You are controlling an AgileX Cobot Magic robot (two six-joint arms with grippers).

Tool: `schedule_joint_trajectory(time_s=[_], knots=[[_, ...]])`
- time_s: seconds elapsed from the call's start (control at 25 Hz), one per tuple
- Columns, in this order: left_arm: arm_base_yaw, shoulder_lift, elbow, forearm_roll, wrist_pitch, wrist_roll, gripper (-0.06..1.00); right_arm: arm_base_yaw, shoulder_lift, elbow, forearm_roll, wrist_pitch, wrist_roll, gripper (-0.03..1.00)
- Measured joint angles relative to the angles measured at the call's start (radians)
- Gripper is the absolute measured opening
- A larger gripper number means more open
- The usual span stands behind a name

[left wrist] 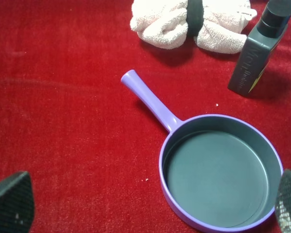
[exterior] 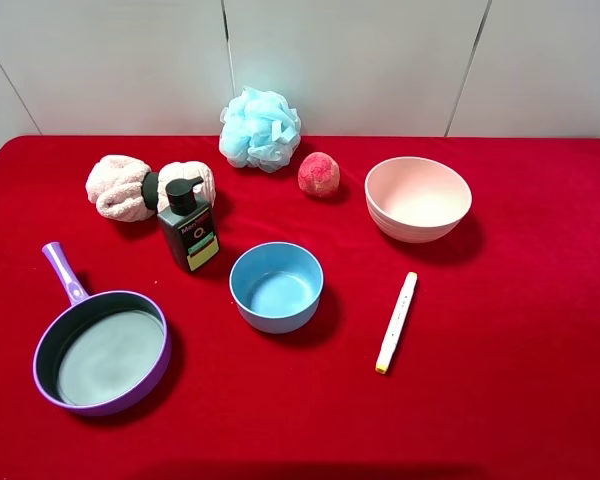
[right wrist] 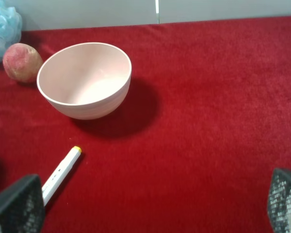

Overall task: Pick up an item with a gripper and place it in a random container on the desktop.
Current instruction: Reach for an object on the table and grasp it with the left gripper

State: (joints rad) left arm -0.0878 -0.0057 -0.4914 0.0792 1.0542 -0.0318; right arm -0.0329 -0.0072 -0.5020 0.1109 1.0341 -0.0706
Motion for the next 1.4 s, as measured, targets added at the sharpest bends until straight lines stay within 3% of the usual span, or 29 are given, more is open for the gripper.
schedule_joint_trajectory(time_s=[1.0, 1.4], knots=[[0.0, 0.0, 0.0, 0.0, 0.0, -0.002, 0.99, 0.0, 0.0, 0.0, 0.0, 0.0, 0.0, 0.69], [0.0, 0.0, 0.0, 0.021, 0.0, -0.074, 0.99, 0.0, 0.0, 0.0, 0.0, 0.0, 0.0, 0.69]])
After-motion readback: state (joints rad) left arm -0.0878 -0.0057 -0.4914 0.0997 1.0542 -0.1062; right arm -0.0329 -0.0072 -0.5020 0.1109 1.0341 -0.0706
